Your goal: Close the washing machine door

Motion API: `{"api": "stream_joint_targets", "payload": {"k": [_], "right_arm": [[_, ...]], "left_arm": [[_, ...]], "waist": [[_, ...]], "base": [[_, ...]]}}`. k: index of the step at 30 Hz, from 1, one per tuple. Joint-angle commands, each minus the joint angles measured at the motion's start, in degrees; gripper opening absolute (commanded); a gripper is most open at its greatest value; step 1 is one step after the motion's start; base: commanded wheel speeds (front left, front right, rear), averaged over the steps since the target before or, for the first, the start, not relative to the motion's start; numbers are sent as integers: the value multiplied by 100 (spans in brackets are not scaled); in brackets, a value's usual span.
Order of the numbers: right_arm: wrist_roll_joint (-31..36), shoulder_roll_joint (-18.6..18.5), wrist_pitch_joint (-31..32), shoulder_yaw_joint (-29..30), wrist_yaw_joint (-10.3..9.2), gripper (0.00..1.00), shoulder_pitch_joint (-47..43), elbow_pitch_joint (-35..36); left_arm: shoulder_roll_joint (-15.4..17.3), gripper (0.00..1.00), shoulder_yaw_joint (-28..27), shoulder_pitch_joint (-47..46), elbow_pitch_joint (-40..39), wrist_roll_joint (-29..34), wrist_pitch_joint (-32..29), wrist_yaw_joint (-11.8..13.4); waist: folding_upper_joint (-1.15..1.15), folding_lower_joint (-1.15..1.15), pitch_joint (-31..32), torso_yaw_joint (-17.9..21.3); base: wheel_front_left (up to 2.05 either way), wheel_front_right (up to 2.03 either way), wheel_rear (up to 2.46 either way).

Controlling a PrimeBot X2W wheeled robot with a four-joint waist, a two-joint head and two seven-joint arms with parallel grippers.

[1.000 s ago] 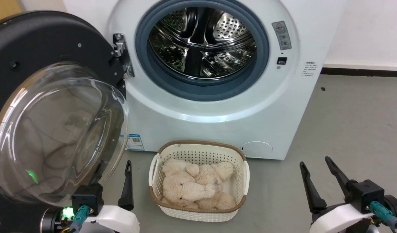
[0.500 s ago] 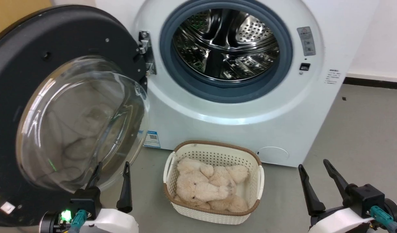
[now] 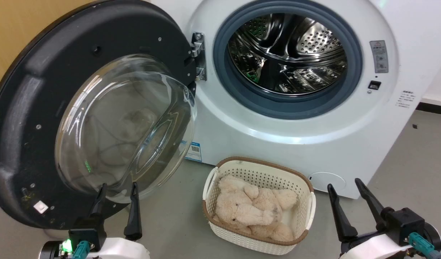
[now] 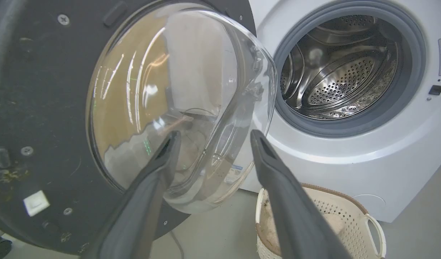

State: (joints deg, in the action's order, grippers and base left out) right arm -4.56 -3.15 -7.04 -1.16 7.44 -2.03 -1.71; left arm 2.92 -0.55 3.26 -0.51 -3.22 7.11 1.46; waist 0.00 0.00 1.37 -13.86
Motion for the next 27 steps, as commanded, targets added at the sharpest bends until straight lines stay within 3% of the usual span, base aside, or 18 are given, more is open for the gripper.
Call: {"api": "stream_joint_targets", "payload": {"k": [1, 27], "right_arm": [[-43, 14, -93, -83, 2, 100, 76, -64], [-113, 20, -392, -426, 3, 100, 302, -353]], "left_arm": [[-2, 100, -42, 105, -78, -55, 85, 75], [-3, 100, -156, 321, -302, -229, 384, 302]], "waist": [[0, 0, -30, -133], [0, 0, -92, -777]], "base": [[0, 0, 0], [0, 0, 0]]}}
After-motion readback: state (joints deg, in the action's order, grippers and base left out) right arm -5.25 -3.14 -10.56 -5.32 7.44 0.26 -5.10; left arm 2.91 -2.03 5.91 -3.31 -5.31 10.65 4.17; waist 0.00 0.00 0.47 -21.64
